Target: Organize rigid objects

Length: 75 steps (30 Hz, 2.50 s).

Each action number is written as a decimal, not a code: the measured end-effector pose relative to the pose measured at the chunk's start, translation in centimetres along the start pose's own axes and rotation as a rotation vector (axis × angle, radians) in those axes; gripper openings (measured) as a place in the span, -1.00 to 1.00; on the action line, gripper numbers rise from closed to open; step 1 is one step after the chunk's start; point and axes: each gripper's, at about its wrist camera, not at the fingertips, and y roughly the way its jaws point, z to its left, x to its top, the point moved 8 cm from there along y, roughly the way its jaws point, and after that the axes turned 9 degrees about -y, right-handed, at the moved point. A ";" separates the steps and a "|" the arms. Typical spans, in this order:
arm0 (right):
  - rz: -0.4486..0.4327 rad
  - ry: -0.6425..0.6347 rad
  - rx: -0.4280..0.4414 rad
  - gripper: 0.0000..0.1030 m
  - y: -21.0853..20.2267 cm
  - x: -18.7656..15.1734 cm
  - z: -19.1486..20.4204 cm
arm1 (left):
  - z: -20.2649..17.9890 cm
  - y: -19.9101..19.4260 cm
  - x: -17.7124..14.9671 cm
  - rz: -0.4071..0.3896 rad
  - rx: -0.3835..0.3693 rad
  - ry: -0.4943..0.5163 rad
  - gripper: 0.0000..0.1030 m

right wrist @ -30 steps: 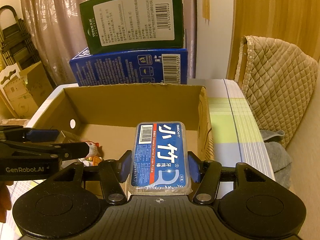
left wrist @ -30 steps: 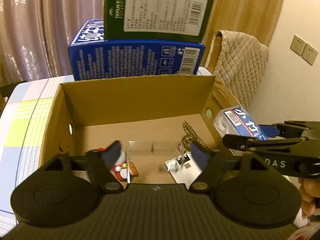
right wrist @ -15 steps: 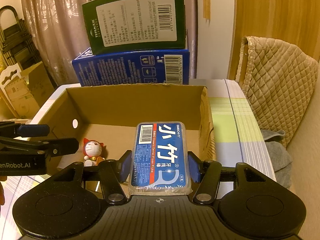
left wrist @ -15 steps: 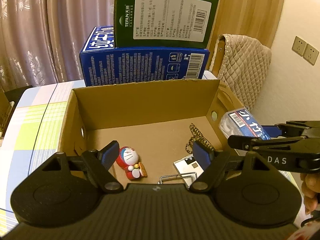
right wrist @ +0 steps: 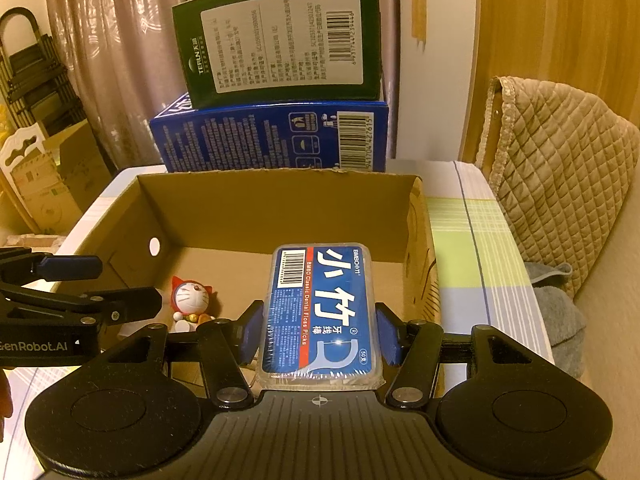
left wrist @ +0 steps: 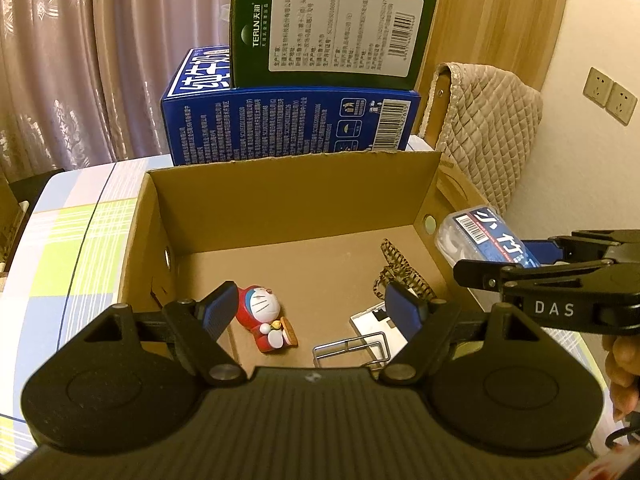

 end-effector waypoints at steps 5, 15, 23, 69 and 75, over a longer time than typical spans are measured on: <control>0.002 0.002 0.001 0.05 0.1 -0.1 0.1 | 0.1 0.1 -0.1 0.003 0.002 -0.001 0.49; 0.001 0.006 0.004 0.05 0.3 -0.1 0.1 | 0.3 0.3 -0.2 0.007 0.005 -0.001 0.49; -0.025 0.007 0.027 0.05 0.2 0.1 0.4 | 0.3 0.2 -0.3 0.006 0.006 0.000 0.49; -0.180 0.077 -0.018 0.37 -21.6 -7.8 5.4 | -0.3 -19.5 -9.8 -0.100 -0.014 -0.080 0.50; -0.157 0.146 -0.032 0.41 -22.6 -11.7 5.3 | 0.2 -21.2 -12.9 -0.105 -0.003 -0.100 0.50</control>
